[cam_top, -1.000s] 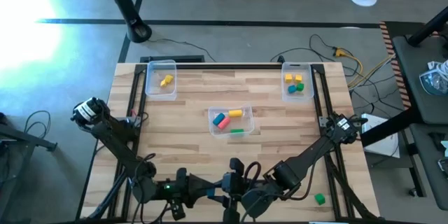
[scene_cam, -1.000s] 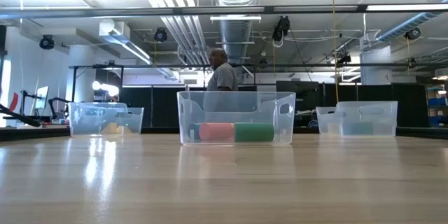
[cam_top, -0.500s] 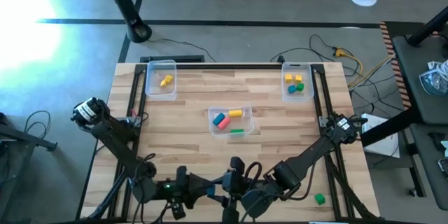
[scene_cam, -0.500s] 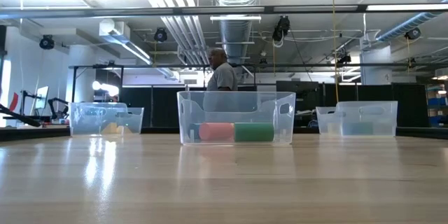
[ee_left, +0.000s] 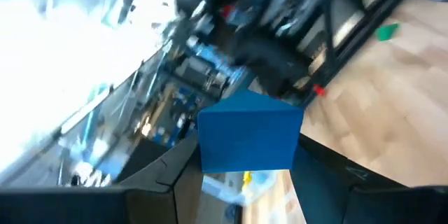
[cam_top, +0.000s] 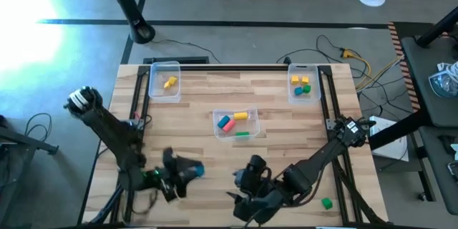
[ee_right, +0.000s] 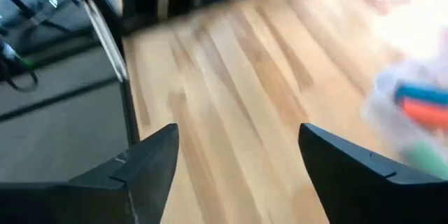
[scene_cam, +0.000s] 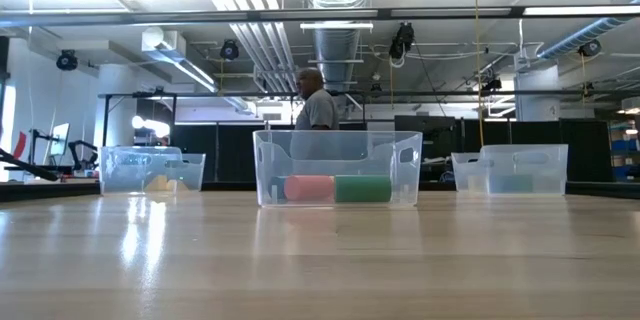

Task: Sort blocks by size
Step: Put the blue triangle block into the left transparent bin, then put the green triangle block into the left transparent bin

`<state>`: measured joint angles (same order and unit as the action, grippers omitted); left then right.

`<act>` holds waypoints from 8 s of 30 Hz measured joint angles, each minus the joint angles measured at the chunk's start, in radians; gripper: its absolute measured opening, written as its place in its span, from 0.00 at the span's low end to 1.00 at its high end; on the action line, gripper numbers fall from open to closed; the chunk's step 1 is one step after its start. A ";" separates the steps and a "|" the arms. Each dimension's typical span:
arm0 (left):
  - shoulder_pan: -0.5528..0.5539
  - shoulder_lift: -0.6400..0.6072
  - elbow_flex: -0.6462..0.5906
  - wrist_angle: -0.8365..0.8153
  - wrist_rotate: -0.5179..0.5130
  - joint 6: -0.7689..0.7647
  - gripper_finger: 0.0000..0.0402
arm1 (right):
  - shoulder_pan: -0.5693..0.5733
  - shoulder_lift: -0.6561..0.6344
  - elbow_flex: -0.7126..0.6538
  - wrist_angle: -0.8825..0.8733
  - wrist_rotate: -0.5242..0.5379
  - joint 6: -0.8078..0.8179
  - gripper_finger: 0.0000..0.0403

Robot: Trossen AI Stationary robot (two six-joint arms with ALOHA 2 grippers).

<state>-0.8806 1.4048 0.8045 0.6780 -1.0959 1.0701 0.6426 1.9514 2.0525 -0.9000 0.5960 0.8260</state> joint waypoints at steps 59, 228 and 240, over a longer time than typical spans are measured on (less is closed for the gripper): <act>1.902 0.367 0.329 -1.605 0.861 -1.021 0.43 | 0.178 -0.300 -0.293 -0.662 0.113 0.514 0.61; 0.102 0.467 -0.177 0.219 0.739 -1.113 0.58 | 0.188 -0.246 -1.108 0.278 -1.089 0.979 0.32; 0.102 0.473 -0.150 0.224 0.765 -1.123 0.58 | 0.154 -0.247 -1.097 0.276 -1.065 0.890 0.22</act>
<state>-0.7782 1.8783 0.6550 0.9020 -0.3309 -0.0532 0.7968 1.7046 0.9558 -0.6238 -0.4685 1.7161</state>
